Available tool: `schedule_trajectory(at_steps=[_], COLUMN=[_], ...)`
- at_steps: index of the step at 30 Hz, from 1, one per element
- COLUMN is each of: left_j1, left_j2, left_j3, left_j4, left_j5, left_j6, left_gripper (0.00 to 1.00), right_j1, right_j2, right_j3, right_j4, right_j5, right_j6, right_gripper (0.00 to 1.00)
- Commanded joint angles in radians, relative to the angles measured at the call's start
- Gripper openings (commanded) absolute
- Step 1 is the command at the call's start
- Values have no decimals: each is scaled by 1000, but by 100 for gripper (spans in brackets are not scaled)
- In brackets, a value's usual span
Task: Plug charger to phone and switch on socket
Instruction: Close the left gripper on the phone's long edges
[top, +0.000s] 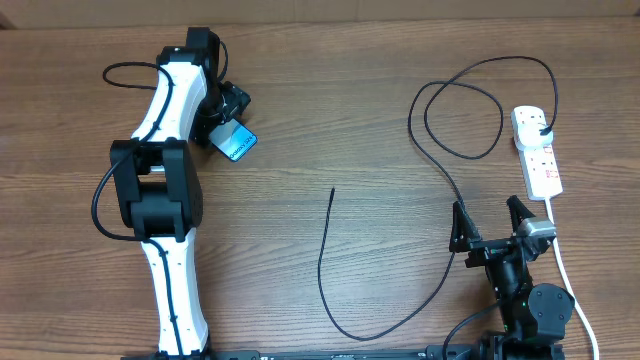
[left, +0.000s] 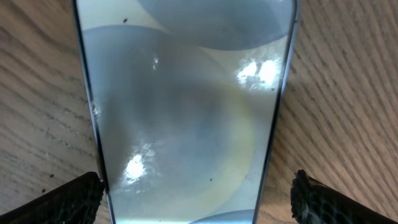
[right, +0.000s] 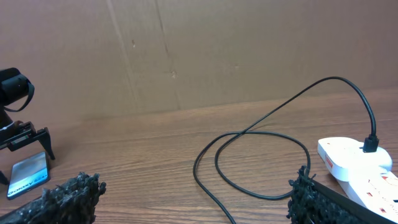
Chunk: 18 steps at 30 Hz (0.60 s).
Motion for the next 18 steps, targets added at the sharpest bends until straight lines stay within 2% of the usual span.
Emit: schedule_trajectory(at_steps=[1,18], left_j1=[-7,-7], left_j2=[11,11], left_j3=[24,23], left_j4=[3,-6], left_j5=[-14,-29], left_j6=[40,26], left_gripper=[100,100], right_j1=[6,6], right_j2=[-10,-10], right_j3=[-11,-11], right_j4=[5,5], right_j5=[11,11], right_j6=[-3,-3], right_gripper=[100,100])
